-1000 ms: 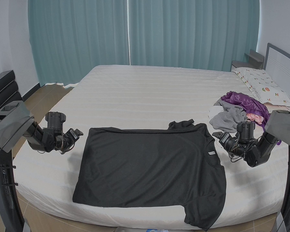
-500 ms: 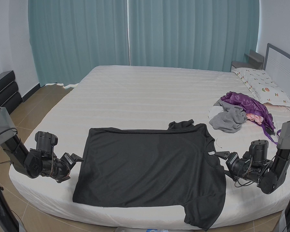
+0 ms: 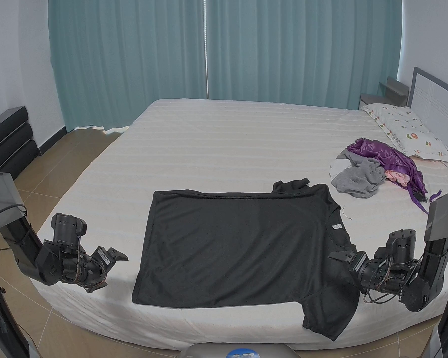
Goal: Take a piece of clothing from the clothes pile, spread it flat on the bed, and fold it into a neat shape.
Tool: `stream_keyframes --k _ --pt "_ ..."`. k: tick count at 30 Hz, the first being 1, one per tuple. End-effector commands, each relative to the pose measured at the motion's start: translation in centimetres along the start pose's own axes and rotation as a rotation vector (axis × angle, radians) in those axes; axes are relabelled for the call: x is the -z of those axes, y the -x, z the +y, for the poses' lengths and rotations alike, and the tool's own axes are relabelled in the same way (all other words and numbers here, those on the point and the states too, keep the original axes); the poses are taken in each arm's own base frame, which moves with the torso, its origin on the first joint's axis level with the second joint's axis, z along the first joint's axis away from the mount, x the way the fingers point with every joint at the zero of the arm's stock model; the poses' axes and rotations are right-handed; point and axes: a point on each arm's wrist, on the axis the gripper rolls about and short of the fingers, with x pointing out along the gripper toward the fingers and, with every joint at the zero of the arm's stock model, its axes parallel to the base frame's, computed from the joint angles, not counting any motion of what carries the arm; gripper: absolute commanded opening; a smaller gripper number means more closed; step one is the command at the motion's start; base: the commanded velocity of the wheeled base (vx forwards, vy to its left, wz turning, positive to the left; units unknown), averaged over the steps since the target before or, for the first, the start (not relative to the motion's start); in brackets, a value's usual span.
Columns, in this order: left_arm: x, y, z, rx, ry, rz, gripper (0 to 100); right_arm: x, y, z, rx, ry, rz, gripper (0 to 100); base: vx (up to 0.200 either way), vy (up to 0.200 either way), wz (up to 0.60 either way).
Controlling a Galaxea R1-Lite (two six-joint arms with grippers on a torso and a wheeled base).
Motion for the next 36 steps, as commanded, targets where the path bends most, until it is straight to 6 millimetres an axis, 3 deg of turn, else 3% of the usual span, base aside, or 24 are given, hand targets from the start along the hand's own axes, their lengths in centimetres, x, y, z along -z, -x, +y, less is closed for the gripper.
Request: stream_keyframes --k 1,11,23,36 --pt "0.4 -0.2 0.3 -0.014 -0.004 0.014 100 0.6 0.4 -0.9 0.039 0.027 0.022 100 0.000 0.000 0.00" --pt "0.3 0.0 0.1 -0.003 0.007 0.011 100 0.8 0.4 -0.9 0.041 0.036 0.033 100 0.000 0.000 0.00" --pt "0.8 0.0 -0.2 0.000 -0.008 0.023 100 0.8 0.3 -1.0 0.044 0.035 0.036 100 0.000 -0.200 0.00" --pt "1.3 -0.1 -0.7 0.004 0.011 0.026 100 0.9 0.1 -1.2 0.052 0.033 0.043 100 -0.015 0.000 0.00"
